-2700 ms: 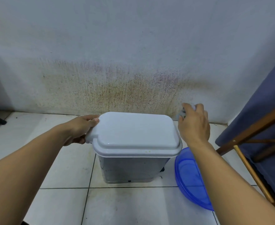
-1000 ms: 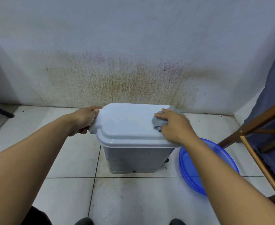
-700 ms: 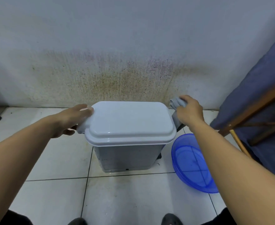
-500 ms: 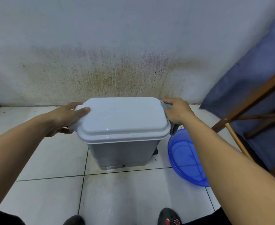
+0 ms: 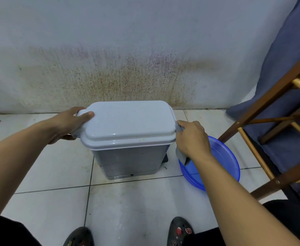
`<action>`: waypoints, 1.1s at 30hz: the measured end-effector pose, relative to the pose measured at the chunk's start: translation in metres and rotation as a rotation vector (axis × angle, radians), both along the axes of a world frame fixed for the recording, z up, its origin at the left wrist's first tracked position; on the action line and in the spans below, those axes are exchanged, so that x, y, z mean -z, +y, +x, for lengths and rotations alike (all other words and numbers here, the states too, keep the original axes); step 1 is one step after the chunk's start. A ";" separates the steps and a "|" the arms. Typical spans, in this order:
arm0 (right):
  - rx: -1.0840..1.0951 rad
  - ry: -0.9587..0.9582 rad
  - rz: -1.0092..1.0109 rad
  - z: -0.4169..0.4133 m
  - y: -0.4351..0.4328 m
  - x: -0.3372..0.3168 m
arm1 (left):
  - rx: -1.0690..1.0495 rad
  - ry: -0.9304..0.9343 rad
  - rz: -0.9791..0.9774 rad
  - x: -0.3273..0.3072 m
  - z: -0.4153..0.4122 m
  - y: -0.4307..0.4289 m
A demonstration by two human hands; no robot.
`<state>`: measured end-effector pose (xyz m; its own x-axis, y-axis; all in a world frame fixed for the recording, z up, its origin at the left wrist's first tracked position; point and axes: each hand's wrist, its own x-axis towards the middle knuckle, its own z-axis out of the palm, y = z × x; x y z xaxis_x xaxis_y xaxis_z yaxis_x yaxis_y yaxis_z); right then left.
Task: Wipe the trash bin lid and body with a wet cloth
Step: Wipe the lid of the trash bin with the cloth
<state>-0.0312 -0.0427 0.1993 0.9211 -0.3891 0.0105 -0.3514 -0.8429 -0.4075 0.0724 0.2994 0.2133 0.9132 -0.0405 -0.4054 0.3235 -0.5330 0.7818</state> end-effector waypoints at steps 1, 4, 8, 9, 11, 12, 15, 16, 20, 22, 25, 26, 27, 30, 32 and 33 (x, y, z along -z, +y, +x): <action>0.030 -0.014 0.001 -0.008 0.006 0.001 | 0.003 0.005 0.009 0.000 0.000 0.001; 0.123 -0.057 0.000 -0.028 0.025 0.007 | 0.015 0.027 0.039 -0.001 0.003 0.005; 0.179 -0.139 -0.013 -0.050 0.059 0.017 | 0.041 0.045 0.073 0.001 0.008 0.012; 0.161 -0.168 -0.016 -0.053 0.067 0.020 | 0.048 0.046 0.074 0.002 0.008 0.013; 0.095 -0.199 -0.037 -0.055 0.081 0.023 | 0.064 0.043 0.075 0.002 0.010 0.015; 0.068 -0.203 -0.046 -0.054 0.089 0.025 | 0.068 0.040 0.075 0.002 0.010 0.016; 0.022 -0.205 -0.023 -0.048 0.122 0.023 | 0.075 0.030 0.069 0.002 0.011 0.016; -0.004 -0.203 -0.004 -0.046 0.133 0.021 | 0.073 0.027 0.067 0.003 0.012 0.016; -0.142 -0.194 0.123 -0.046 0.153 0.012 | 0.057 0.030 0.065 0.010 0.011 0.015; -0.054 -0.281 0.215 -0.052 0.140 0.011 | 0.050 0.036 0.046 0.009 0.012 0.012; 0.215 -0.375 0.237 -0.059 0.098 0.019 | 0.101 0.101 0.110 -0.003 0.012 0.004; 0.282 -0.383 0.246 -0.058 0.085 0.020 | 0.119 0.113 0.153 -0.008 0.012 0.001; 0.329 -0.389 0.252 -0.056 0.075 0.019 | 0.125 0.117 0.189 -0.012 0.013 -0.002; 0.335 -0.374 0.181 -0.044 0.060 0.015 | 0.112 0.100 0.249 -0.020 0.019 -0.012; 0.284 -0.344 0.111 -0.036 0.060 0.011 | 0.115 0.108 0.265 -0.021 0.021 -0.014; 0.255 -0.329 0.083 -0.032 0.062 0.010 | 0.115 0.117 0.272 -0.020 0.021 -0.014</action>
